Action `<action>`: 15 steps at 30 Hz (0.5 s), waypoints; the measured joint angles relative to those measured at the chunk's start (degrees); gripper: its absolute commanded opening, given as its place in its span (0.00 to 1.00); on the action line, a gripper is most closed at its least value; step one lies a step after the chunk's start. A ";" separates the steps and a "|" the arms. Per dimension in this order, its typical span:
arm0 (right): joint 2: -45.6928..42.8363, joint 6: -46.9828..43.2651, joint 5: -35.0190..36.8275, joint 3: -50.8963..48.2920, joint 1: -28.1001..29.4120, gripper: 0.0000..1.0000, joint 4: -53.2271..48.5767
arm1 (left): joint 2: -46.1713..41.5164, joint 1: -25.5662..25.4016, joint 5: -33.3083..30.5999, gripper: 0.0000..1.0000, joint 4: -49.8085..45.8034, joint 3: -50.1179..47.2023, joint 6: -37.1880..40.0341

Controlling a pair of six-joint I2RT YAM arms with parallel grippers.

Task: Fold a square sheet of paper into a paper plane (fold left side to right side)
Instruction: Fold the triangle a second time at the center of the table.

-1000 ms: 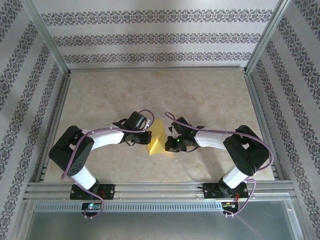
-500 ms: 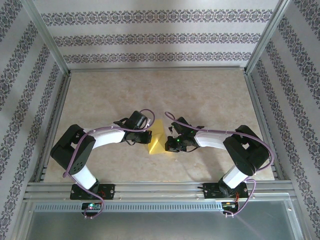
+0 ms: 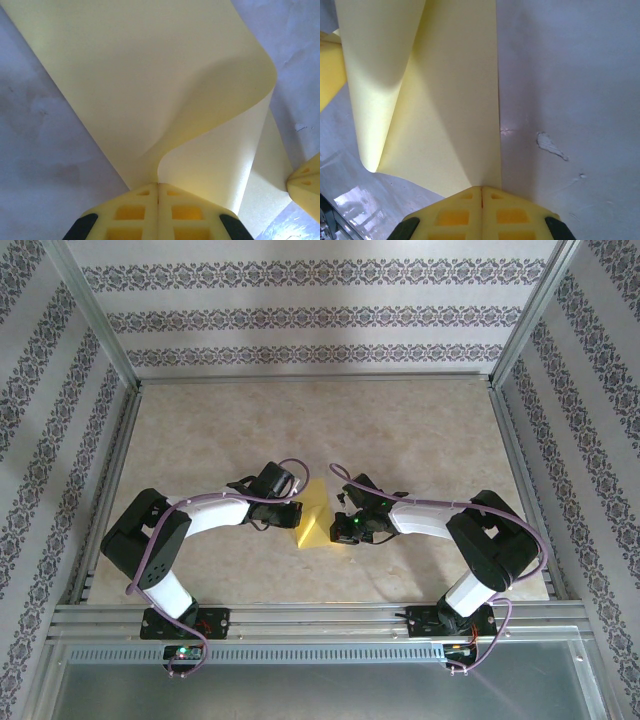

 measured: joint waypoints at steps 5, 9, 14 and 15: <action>0.09 -0.02 0.00 0.11 0.00 0.00 -0.13 | 0.13 0.02 -0.39 0.00 0.00 0.00 0.04; 0.20 -0.02 -0.02 0.26 0.00 0.00 -0.20 | 0.44 0.02 -0.39 0.00 -0.02 0.00 0.11; 0.42 -0.02 -0.04 0.48 0.00 0.00 -0.20 | 0.85 0.02 -0.39 0.00 0.00 0.02 0.24; 0.42 -0.02 -0.04 0.48 0.00 0.00 -0.20 | 0.90 0.02 -0.39 0.00 -0.02 0.11 0.26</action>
